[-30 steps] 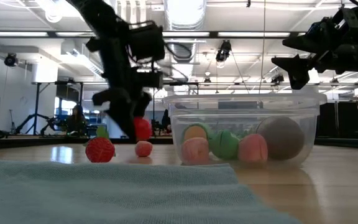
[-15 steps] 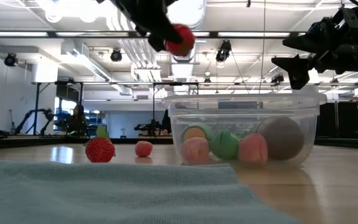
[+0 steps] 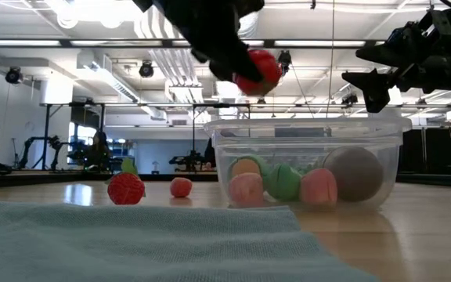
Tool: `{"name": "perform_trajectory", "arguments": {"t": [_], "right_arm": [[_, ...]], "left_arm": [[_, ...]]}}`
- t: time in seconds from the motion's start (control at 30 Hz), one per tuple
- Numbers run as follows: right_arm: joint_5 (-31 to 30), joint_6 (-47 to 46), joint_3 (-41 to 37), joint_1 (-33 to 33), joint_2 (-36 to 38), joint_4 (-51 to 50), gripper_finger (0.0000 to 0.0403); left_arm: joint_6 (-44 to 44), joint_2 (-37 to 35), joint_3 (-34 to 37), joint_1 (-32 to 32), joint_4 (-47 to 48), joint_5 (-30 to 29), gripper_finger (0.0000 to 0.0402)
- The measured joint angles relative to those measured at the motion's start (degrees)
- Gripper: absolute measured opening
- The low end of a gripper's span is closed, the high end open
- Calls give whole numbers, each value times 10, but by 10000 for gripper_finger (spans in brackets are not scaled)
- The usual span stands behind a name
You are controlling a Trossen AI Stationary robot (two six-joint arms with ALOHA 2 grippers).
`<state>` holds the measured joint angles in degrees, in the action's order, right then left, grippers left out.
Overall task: Pick and placing Produce into tupperware
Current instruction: Put the tomato into the transparent container, then put the peach into the transparent container
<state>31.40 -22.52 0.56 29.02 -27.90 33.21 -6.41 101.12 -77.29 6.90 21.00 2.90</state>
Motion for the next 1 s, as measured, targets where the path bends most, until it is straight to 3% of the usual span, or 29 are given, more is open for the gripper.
{"name": "perform_trajectory", "arguments": {"t": [0.37, 0.5, 0.67, 0.8, 1.0], "right_arm": [[0, 0, 0, 0, 0, 0, 233], [0, 0, 0, 0, 0, 0, 233], [0, 0, 0, 0, 0, 0, 233], [0, 0, 0, 0, 0, 0, 233], [0, 0, 0, 0, 0, 0, 233]], "left_arm": [[3, 1, -3, 2, -26, 3, 300], [40, 0, -2, 2, -26, -1, 312], [41, -7, 3, 2, 72, -6, 313], [-13, -31, 64, 2, 134, -28, 313], [-49, -87, 189, 2, 55, -32, 313]]}}
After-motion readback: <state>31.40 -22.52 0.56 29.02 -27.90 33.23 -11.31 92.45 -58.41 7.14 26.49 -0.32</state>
